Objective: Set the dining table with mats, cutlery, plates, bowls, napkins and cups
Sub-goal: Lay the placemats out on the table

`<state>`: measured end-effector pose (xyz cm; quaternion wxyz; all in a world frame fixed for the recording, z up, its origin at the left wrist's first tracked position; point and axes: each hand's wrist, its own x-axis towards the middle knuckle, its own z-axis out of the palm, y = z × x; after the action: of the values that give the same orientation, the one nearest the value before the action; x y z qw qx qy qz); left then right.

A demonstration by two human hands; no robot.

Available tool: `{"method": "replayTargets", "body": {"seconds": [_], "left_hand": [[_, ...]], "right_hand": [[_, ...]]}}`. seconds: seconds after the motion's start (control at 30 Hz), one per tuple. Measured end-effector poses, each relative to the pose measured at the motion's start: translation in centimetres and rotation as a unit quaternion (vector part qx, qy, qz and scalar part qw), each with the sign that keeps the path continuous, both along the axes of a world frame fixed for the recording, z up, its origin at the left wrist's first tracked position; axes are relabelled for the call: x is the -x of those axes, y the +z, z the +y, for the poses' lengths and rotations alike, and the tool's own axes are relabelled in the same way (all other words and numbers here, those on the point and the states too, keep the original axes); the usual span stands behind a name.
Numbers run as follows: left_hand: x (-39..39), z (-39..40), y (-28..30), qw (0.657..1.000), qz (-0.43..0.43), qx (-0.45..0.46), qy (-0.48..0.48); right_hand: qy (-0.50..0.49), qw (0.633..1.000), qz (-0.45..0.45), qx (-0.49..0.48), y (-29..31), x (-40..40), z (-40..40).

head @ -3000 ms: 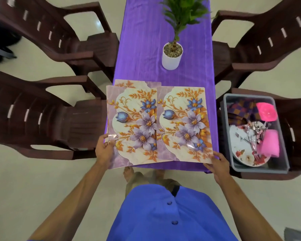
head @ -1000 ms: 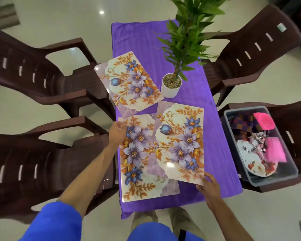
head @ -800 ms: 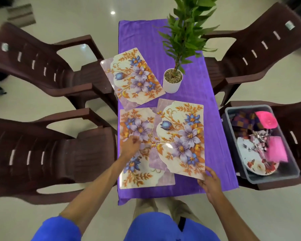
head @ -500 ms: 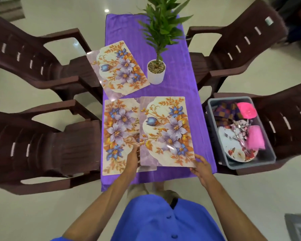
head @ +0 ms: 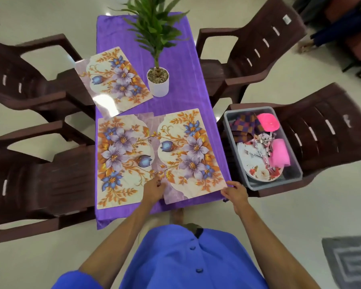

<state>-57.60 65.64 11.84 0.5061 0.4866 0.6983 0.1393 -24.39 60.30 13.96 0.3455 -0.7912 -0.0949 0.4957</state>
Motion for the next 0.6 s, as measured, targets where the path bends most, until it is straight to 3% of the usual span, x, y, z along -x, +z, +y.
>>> {"method": "replayTargets", "body": {"seconds": [0.2,0.3,0.43,0.6], "left_hand": [[-1.0,0.7,-0.4,0.998,0.051,-0.039,0.014],[-1.3,0.9,-0.7,0.996,0.07,-0.052,0.003],[-1.6,1.2,-1.0,0.992,0.074,-0.097,-0.015],[-1.5,2.3,-1.3,0.986,0.083,-0.119,-0.078]], "right_hand": [[0.04,0.999,-0.011,-0.018,-0.8,-1.4,-1.4],[0.12,0.988,-0.097,0.0,-0.8,-1.5,-1.8],[0.303,0.926,-0.225,-0.012,0.3,-0.8,-1.6],[0.441,0.862,-0.25,-0.002,0.6,0.6,-0.9]]}}
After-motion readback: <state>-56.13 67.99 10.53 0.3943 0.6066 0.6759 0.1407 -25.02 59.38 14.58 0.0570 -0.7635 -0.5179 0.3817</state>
